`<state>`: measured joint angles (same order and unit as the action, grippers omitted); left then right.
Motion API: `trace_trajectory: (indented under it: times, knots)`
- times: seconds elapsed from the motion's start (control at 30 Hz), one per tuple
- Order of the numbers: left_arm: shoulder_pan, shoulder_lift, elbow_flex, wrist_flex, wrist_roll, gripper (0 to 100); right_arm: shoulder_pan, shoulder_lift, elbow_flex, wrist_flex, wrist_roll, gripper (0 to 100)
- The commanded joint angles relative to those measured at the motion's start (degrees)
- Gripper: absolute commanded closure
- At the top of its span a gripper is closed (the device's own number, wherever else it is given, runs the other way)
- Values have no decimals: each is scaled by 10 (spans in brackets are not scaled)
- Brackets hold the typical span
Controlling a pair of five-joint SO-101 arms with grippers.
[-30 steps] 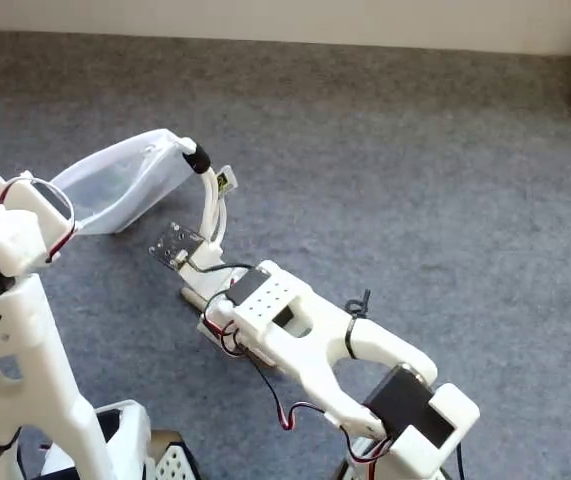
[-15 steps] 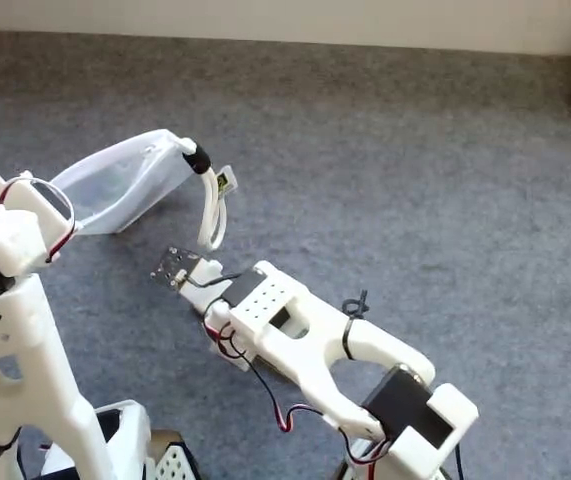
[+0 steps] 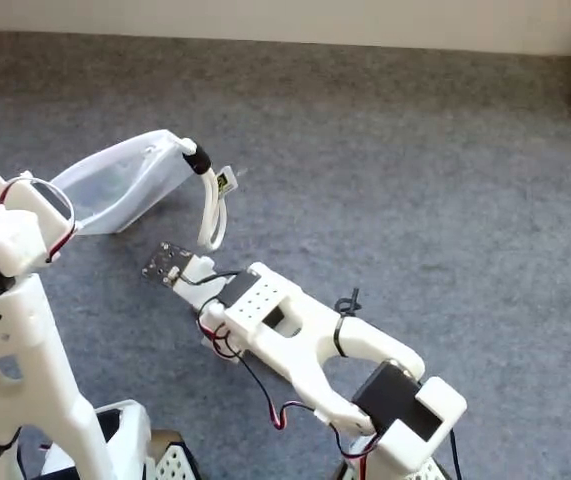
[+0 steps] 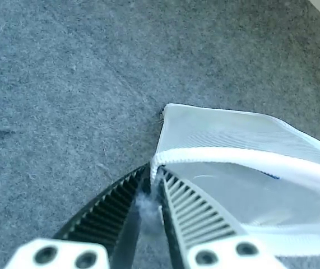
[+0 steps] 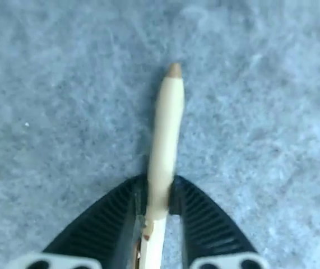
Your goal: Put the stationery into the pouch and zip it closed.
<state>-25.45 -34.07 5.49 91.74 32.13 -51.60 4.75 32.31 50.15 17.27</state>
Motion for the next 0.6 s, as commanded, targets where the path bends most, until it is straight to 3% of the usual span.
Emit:
trace_trajectory:
  times: [0.0, 0.2, 0.57]
  knots:
    - [-6, -1, 7, 0, 4, 989, -10, 22, 9, -5, 7, 991]
    - [-6, -1, 7, 0, 4, 989, -11, -11, 12, -5, 7, 993]
    - [-5, -1, 7, -1, 4, 989, -11, -214, 44, 51, 6, 993]
